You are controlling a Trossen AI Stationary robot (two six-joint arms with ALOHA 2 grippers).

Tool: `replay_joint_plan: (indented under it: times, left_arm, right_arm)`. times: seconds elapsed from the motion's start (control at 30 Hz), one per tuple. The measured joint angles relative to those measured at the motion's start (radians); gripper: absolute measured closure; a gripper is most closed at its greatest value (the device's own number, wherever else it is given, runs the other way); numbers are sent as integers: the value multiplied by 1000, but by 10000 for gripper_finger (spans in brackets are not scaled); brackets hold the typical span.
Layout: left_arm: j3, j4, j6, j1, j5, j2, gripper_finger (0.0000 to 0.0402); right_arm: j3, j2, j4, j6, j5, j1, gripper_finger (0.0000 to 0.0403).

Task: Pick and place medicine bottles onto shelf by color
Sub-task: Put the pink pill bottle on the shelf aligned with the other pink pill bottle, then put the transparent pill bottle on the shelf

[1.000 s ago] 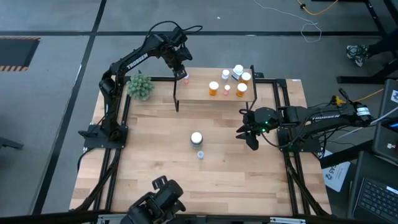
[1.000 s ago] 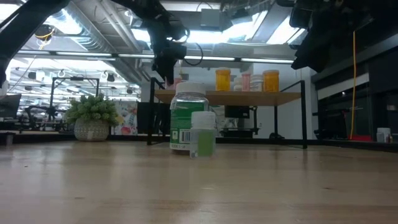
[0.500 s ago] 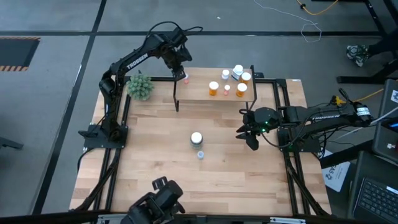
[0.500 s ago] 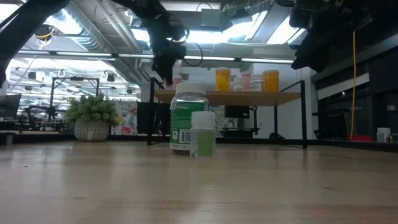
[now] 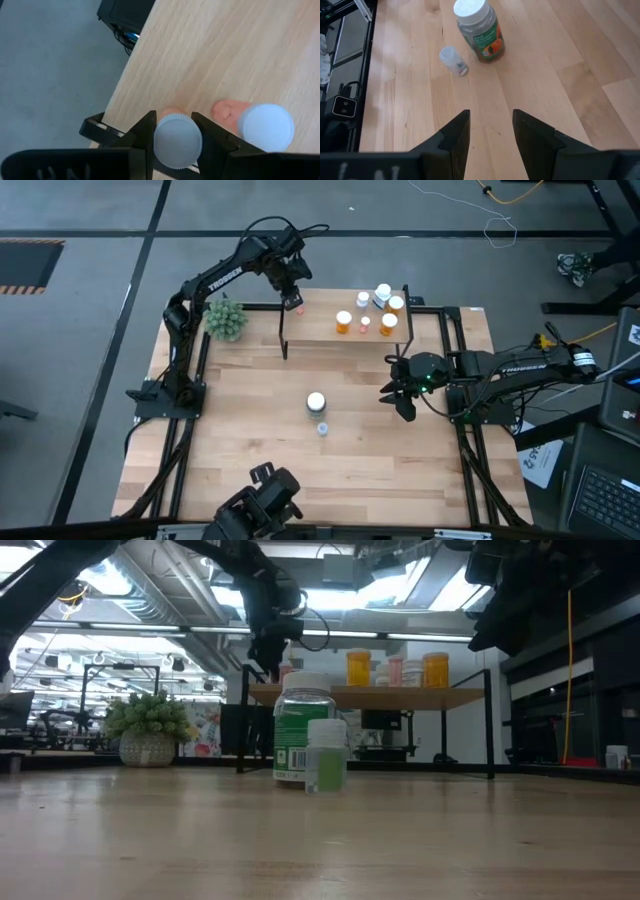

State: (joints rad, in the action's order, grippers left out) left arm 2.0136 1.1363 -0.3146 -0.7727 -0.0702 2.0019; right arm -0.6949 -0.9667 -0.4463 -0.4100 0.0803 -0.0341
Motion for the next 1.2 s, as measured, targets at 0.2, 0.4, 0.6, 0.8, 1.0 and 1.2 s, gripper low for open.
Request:
replay_joint_plan:
  times: [0.2,0.4,0.6,0.8,1.0,1.2]
  left_arm:
    - [0,-29,-3,9,9,3,301]
    - [-2,-22,-1,8,10,6,275]
    - [-3,-25,17,8,10,6,252]
    - [-3,-46,17,8,10,6,241]
    - [-3,-70,17,8,9,-3,241]
    - [-2,-122,9,14,24,-20,239]
  right_arm:
    - [0,0,-4,-1,0,-2,251]
    - [0,0,-8,3,0,-2,251]
    - [0,0,-11,3,0,-2,251]
    - [0,0,-13,3,1,-2,251]
    - [0,0,-41,1,1,-2,251]
    - [0,0,-43,0,1,-2,251]
